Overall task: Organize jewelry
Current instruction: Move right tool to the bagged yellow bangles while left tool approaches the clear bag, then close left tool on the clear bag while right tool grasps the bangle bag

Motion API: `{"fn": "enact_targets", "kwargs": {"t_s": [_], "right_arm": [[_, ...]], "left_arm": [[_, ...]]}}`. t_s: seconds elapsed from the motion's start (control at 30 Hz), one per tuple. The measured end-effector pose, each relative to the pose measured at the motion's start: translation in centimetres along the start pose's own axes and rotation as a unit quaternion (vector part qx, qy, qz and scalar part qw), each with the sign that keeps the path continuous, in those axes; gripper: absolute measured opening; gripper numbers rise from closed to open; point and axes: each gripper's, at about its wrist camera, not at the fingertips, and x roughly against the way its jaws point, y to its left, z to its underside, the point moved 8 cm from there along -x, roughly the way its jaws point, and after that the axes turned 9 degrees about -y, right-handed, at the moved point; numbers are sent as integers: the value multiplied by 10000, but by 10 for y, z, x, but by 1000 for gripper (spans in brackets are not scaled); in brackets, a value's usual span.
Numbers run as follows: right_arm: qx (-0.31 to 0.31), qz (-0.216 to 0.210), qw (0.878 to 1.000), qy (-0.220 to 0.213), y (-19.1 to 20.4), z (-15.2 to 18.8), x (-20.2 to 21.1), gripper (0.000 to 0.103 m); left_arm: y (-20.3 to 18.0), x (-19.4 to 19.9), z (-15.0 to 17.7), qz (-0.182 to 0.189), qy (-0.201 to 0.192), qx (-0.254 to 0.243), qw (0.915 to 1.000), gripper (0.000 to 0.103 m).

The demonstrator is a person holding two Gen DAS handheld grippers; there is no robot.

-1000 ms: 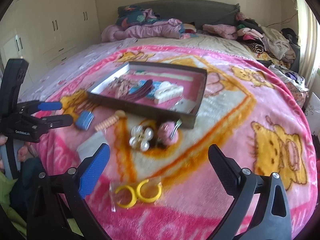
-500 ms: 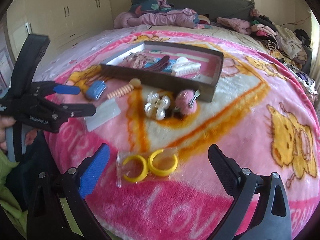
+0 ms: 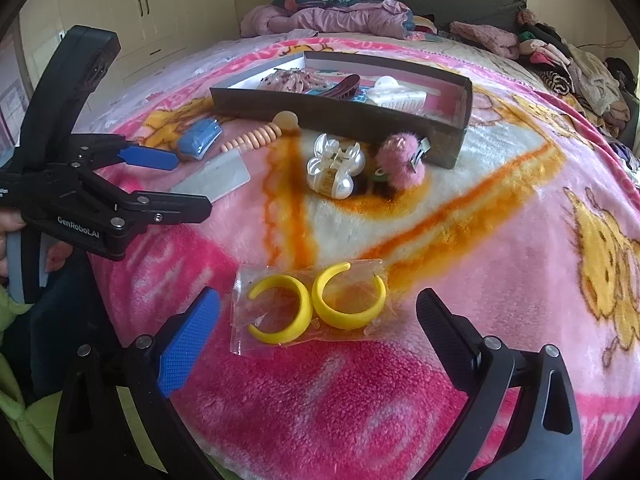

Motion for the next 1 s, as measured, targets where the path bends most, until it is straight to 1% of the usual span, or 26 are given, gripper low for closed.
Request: {"fn": "enact_targets", "kwargs": {"t_s": [0.07, 0.13, 0.2, 0.33, 0.4, 0.43, 0.47, 0.5, 0.53, 0.67, 0.8, 1.0], "right_arm": [[1, -30, 10000, 39, 2, 3, -4, 96], [67, -14, 9999, 75, 4, 6, -8, 96], [176, 35, 9998, 76, 6, 6, -12, 96], [207, 61, 9997, 67, 7, 7, -17, 97], [180, 44, 9998, 80, 5, 7, -19, 96], [195, 62, 9998, 65, 4, 7, -18, 96], [217, 76, 9997, 71, 3, 7, -18, 92], [245, 100, 9996, 84, 2, 7, -18, 84], [250, 127, 9996, 82, 0, 7, -18, 81], [74, 42, 9999, 58, -6, 5, -15, 78], [30, 116, 9999, -16, -12, 0, -8, 78], [-246, 184, 9994, -138, -28, -11, 4, 78]], "left_arm": [[-2, -3, 2, 22, 38, -52, 10000, 77], [-4, -6, 3, 42, 61, -103, 9999, 70], [-7, -10, 4, 69, 89, -144, 9998, 59], [-9, -12, 4, 90, 87, -152, 9998, 55], [-11, -13, 4, 118, 69, -138, 9998, 45], [-11, -13, 4, 114, 64, -151, 9998, 43], [-12, -13, 4, 104, 55, -173, 9998, 40], [-12, -13, 4, 107, 52, -166, 9998, 36], [-11, -13, 4, 114, 44, -147, 9998, 33], [-12, -11, 3, 120, 18, -132, 9998, 32], [-11, -6, 1, 164, -43, -59, 9998, 32], [-9, 7, -7, 189, -229, 3, 9996, 32]]}}
